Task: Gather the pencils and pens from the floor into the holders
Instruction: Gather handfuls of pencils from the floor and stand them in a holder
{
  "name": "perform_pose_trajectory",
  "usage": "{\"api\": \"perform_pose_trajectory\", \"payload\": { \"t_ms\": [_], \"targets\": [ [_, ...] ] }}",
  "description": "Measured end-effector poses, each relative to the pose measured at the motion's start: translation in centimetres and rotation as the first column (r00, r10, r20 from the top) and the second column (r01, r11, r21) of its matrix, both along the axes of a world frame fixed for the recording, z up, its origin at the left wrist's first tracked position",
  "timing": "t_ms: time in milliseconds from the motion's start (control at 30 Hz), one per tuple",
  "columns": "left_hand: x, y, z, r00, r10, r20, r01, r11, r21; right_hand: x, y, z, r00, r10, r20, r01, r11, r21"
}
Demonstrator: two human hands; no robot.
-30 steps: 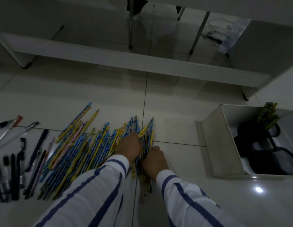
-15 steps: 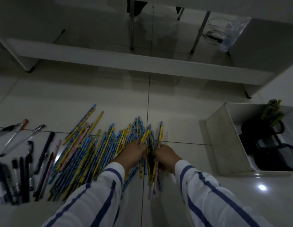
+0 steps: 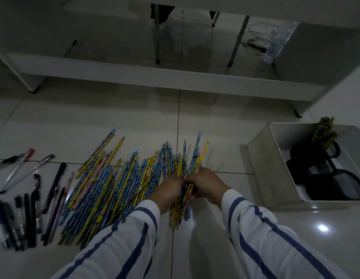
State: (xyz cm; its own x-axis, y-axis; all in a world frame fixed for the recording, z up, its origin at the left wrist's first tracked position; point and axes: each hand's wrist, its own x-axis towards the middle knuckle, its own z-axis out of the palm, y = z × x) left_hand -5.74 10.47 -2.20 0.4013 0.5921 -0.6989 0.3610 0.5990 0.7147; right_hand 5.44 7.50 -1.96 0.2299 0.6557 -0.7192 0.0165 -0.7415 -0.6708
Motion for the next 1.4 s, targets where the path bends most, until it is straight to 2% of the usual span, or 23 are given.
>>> {"api": "perform_pose_trajectory", "payload": {
  "t_ms": [133, 267, 333, 467, 567, 733, 900, 1000, 1067, 1100, 1167, 1200, 1400],
  "targets": [
    [-0.2, -0.9, 0.7, 0.996, -0.01, 0.09, 0.009, 1.0, 0.018, -0.1, -0.1, 0.3, 0.998, -0.052, -0.023, 0.051, 0.998, -0.031],
    [-1.3, -1.5, 0.8, 0.989, -0.026, 0.148, 0.025, 1.0, 0.011, -0.5, -0.6, 0.9, 0.997, -0.008, -0.073, 0.007, 1.0, -0.007],
    [-1.8, -1.2, 1.0, 0.988, -0.046, 0.146, 0.045, 0.999, 0.008, -0.9, -0.8, 0.9, 0.995, 0.029, -0.095, -0.027, 0.999, 0.021],
    [-2.9, -0.4, 2.1, 0.974, -0.207, 0.093, 0.2, 0.977, 0.073, -2.1, -0.5, 0.4, 0.989, 0.028, -0.143, -0.02, 0.998, 0.055],
    [-3.1, -0.1, 2.5, 0.964, -0.255, 0.07, 0.245, 0.961, 0.129, -3.0, 0.0, -0.2, 0.997, 0.025, -0.068, -0.024, 1.0, 0.018],
    [-3.2, -0.1, 1.8, 0.976, -0.216, 0.026, 0.21, 0.967, 0.148, -4.4, 1.3, -1.2, 0.999, 0.017, -0.039, -0.02, 0.998, -0.065],
    [-3.6, -0.3, 1.2, 0.988, -0.151, 0.016, 0.146, 0.974, 0.171, -4.5, 1.7, -0.4, 0.979, 0.019, -0.203, -0.044, 0.992, -0.12],
    [-3.8, -0.1, 0.4, 0.997, -0.079, 0.023, 0.074, 0.982, 0.175, -4.1, 1.4, 0.9, 0.968, 0.046, -0.248, -0.064, 0.996, -0.067],
    [-4.0, 0.1, -0.3, 1.0, -0.011, 0.013, 0.009, 0.988, 0.153, -3.5, 1.4, 0.9, 0.996, 0.045, -0.082, -0.047, 0.998, -0.032],
    [-4.1, 0.2, -0.8, 0.999, 0.034, -0.01, -0.033, 0.991, 0.134, -3.0, 1.5, 0.3, 0.993, 0.079, 0.092, -0.076, 0.996, -0.039],
    [-4.2, 0.3, -1.4, 0.993, 0.11, -0.038, -0.107, 0.99, 0.091, -2.6, 1.2, -0.7, 0.885, 0.212, 0.415, -0.177, 0.977, -0.121],
    [-4.2, 0.4, -1.8, 0.99, 0.132, -0.05, -0.128, 0.989, 0.077, -2.8, 0.8, -1.2, 0.837, 0.257, 0.482, -0.205, 0.966, -0.16],
    [-4.5, 0.6, -2.2, 0.969, 0.228, -0.092, -0.229, 0.973, 0.007, -4.4, 0.6, -2.5, 0.82, 0.211, 0.531, -0.129, 0.974, -0.187]
  ]
}}
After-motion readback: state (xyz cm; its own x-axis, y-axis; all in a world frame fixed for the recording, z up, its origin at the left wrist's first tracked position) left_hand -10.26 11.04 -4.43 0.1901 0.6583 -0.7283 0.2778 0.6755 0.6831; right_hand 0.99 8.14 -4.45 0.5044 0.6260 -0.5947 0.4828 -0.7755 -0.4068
